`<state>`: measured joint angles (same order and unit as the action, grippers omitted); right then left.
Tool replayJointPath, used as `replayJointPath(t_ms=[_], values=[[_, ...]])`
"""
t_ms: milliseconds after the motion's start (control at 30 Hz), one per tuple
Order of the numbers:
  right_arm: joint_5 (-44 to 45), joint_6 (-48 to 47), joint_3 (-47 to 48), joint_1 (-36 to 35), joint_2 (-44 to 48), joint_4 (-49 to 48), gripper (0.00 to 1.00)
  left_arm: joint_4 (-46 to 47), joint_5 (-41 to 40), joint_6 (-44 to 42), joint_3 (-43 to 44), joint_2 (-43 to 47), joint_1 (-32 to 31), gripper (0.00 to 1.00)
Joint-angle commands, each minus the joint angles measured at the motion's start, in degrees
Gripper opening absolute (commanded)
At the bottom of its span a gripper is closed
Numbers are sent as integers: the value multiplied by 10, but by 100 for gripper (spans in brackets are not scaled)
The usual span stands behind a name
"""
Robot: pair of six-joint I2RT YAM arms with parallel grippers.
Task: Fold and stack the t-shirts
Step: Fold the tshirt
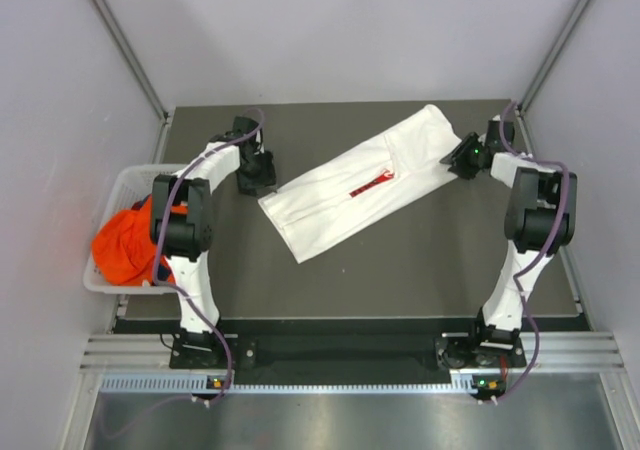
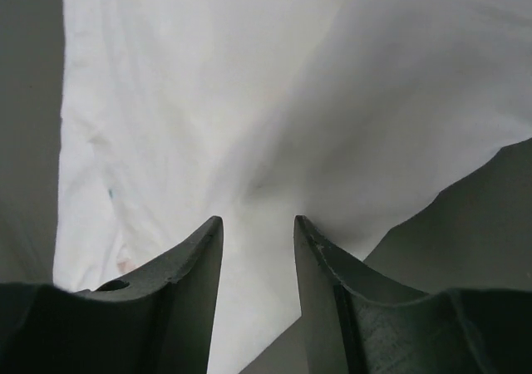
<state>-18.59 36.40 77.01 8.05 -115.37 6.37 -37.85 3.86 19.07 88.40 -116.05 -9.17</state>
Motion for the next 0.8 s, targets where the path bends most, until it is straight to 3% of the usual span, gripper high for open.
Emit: replayJointPath(t_ms=[0,133,200,333,367,433,767], values=[[6,5,27,-1,-28,-10,41,-32,42,-47,32,-13,-2,63],[32,-22,55,-1,-52,14,40,-51,19,-54,20,-29,-2,62],[46,-45,77,0,-65,48,40,-46,16,-54,2,-29,-2,56],[79,-73,118,1,-91,81,41,-45,36,-44,-30,-19,-2,24],[86,-80,126,4,-96,91,41,-43,42,-38,-44,-12,-3,9],[94,-108,161,6,-114,108,41,-43,62,-32,-68,-3,-7,0],[60,-186,300,17,-177,157,42,-12,98,38,-251,109,-65,0]])
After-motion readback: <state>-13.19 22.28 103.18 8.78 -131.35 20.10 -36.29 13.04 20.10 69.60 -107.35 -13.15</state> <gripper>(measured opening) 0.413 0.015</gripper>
